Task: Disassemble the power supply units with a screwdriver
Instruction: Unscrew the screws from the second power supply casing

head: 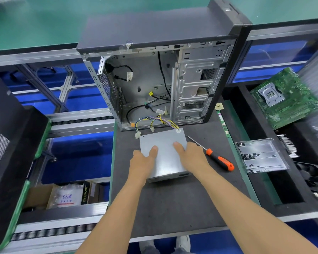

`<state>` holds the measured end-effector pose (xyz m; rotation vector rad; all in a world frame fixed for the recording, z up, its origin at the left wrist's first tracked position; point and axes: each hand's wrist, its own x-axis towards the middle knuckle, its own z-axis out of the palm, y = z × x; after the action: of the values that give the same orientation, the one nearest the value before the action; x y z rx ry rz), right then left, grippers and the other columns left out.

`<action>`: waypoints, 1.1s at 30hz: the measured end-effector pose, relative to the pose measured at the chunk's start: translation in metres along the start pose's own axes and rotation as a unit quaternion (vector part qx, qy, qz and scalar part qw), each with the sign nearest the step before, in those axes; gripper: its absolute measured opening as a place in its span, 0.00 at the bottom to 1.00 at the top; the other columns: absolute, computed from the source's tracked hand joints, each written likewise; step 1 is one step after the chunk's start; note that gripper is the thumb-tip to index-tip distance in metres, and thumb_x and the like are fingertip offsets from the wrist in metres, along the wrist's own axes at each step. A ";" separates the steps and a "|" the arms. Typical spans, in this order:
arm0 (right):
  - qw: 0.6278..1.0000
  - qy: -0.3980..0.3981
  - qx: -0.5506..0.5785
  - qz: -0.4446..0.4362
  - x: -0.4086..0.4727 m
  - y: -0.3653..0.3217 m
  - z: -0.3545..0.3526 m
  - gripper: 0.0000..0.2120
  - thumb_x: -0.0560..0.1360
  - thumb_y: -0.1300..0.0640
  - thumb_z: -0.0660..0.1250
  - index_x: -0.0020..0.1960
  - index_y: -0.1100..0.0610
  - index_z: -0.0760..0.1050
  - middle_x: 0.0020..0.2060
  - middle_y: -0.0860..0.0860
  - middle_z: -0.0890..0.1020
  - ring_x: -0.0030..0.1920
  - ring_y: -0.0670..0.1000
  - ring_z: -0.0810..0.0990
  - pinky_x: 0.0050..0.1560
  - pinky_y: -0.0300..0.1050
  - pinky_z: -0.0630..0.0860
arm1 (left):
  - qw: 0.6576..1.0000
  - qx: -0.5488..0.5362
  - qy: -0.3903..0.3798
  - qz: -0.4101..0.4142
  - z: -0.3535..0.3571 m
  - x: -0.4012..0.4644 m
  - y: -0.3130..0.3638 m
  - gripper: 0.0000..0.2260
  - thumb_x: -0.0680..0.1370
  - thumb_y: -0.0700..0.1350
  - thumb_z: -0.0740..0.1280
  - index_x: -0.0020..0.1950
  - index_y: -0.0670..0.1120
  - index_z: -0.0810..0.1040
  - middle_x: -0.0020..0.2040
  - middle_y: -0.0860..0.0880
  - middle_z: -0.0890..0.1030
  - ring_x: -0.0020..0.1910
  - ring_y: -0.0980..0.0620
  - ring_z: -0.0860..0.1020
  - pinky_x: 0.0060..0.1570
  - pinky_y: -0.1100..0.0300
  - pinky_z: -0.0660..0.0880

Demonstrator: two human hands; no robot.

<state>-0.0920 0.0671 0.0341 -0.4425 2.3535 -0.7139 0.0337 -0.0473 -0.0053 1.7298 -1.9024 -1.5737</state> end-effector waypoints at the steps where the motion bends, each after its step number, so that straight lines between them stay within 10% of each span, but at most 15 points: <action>1: 1.000 0.000 0.005 -0.001 0.000 0.001 0.000 0.30 0.80 0.35 0.55 0.61 0.63 0.72 0.60 0.61 0.76 0.60 0.63 0.74 0.59 0.55 0.74 | 1.000 -0.005 0.000 0.006 0.000 0.001 0.000 0.25 0.76 0.65 0.67 0.57 0.45 0.69 0.49 0.53 0.74 0.46 0.54 0.75 0.37 0.56 0.69; 10: 0.999 -0.024 0.033 0.023 -0.001 0.015 0.008 0.31 0.77 0.33 0.58 0.62 0.60 0.72 0.59 0.59 0.78 0.58 0.61 0.76 0.58 0.55 0.75 | 1.000 -0.007 -0.004 0.029 -0.005 -0.003 0.002 0.18 0.77 0.61 0.68 0.56 0.47 0.74 0.49 0.54 0.79 0.44 0.60 0.76 0.34 0.61 0.68; 14: 0.997 0.006 -0.024 -0.073 -0.003 0.011 0.000 0.48 0.69 0.31 0.69 0.77 0.53 0.53 0.74 0.59 0.63 0.72 0.60 0.64 0.70 0.56 0.66 | 0.998 -0.029 -0.013 0.054 -0.009 -0.006 -0.005 0.15 0.80 0.58 0.65 0.55 0.47 0.78 0.47 0.54 0.82 0.44 0.57 0.79 0.36 0.62 0.70; 19: 0.883 -0.049 -0.333 -0.325 0.004 -0.017 -0.001 0.70 0.51 0.21 0.68 0.77 0.42 0.30 0.78 0.57 0.33 0.76 0.59 0.28 0.74 0.63 0.33 | 0.993 -0.075 -0.053 0.078 -0.019 -0.014 -0.016 0.21 0.79 0.66 0.57 0.48 0.52 0.80 0.42 0.59 0.83 0.41 0.61 0.78 0.44 0.59 0.72; 25: 0.814 -0.133 -0.486 -0.288 0.010 -0.034 0.006 0.72 0.53 0.28 0.75 0.76 0.42 0.27 0.76 0.60 0.40 0.74 0.69 0.39 0.74 0.63 0.39 | 0.991 -0.063 -0.091 0.080 -0.028 -0.025 -0.017 0.16 0.80 0.69 0.51 0.41 0.74 0.76 0.39 0.75 0.77 0.39 0.78 0.73 0.44 0.65 0.66; 30: 0.808 -0.122 -0.485 -0.311 0.011 -0.038 0.001 0.70 0.53 0.32 0.77 0.76 0.40 0.29 0.72 0.58 0.49 0.70 0.65 0.46 0.74 0.62 0.44 | 0.985 -0.056 -0.125 0.109 -0.033 -0.025 -0.027 0.15 0.78 0.68 0.57 0.64 0.70 0.71 0.63 0.68 0.77 0.58 0.75 0.72 0.52 0.69 0.68; 33: 0.824 -0.135 -0.445 -0.323 0.012 -0.034 -0.002 0.68 0.53 0.34 0.78 0.76 0.39 0.33 0.72 0.55 0.48 0.71 0.63 0.45 0.73 0.59 0.51 | 0.971 -0.003 -0.148 0.190 -0.039 -0.022 -0.031 0.39 0.67 0.66 0.71 0.75 0.65 0.58 0.77 0.61 0.62 0.74 0.66 0.63 0.69 0.62 0.64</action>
<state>-0.0980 0.0352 0.0497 -1.6713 2.1053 0.2631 0.0876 -0.0463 0.0010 1.0802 -2.1902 -1.7468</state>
